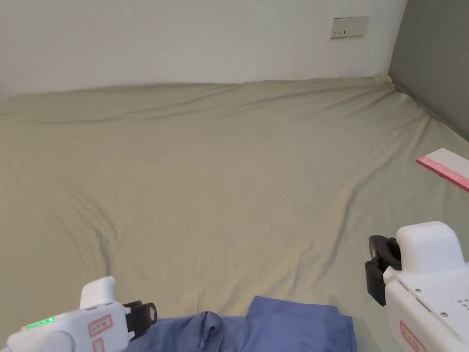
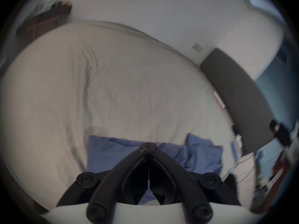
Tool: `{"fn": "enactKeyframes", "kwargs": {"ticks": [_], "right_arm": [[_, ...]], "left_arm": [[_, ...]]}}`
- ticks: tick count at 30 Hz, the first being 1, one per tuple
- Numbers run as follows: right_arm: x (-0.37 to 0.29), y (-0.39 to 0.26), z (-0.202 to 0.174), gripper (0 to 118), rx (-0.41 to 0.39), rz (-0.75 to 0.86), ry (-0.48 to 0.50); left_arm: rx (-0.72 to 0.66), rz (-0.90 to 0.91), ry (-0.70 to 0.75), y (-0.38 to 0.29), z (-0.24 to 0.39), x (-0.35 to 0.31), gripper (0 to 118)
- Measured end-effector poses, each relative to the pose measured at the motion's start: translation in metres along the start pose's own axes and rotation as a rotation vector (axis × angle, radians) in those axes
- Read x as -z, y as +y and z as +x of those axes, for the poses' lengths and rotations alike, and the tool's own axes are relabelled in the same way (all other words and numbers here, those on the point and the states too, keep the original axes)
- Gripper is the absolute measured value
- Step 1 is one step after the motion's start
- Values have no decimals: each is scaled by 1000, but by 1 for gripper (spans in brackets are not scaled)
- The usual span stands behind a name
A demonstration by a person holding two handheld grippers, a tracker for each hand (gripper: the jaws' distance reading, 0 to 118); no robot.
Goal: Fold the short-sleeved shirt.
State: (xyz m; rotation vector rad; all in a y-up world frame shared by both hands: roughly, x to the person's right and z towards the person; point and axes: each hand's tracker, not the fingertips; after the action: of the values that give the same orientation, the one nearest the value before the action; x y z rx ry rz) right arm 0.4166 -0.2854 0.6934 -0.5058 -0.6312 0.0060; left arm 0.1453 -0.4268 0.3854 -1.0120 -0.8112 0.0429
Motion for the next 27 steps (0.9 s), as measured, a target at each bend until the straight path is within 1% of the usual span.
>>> {"fn": "enactKeyframes", "kwargs": {"ticks": [2,4,7,9,12,14,16,18,20,22,24,25,27], "right_arm": [[-1,0,-3,3,-3,-4,9],[-5,1,-5,3,-3,-5,18],[-9,3,-7,3,-12,-1,23],[-12,5,-6,3,-19,7,17],[-14,7,-3,3,-18,10,10],[-13,7,-3,3,-18,8,8],[-11,6,-4,3,-21,3,9],[-9,5,-6,3,-22,-1,15],[-7,5,-9,3,-26,-5,20],[-6,5,-11,3,-31,-8,25],[-6,6,-12,3,-33,-9,31],[-6,6,-13,3,-34,-8,32],[-5,7,-13,3,-36,-7,33]], "left_arm": [[98,-14,50,-15,11,14,0],[171,-50,66,-32,21,33,0],[243,-132,80,-56,40,57,0],[277,-123,82,-72,53,66,0],[365,-71,146,-83,76,67,0],[392,-44,155,-84,85,66,0],[389,-35,148,-87,93,65,0],[355,-23,122,-86,97,64,0],[301,-54,53,-87,102,67,0],[282,-68,0,-89,105,68,0],[263,-85,-79,-90,108,62,0],[224,-93,-136,-90,108,58,0],[107,-145,-323,-85,101,50,0]]}}
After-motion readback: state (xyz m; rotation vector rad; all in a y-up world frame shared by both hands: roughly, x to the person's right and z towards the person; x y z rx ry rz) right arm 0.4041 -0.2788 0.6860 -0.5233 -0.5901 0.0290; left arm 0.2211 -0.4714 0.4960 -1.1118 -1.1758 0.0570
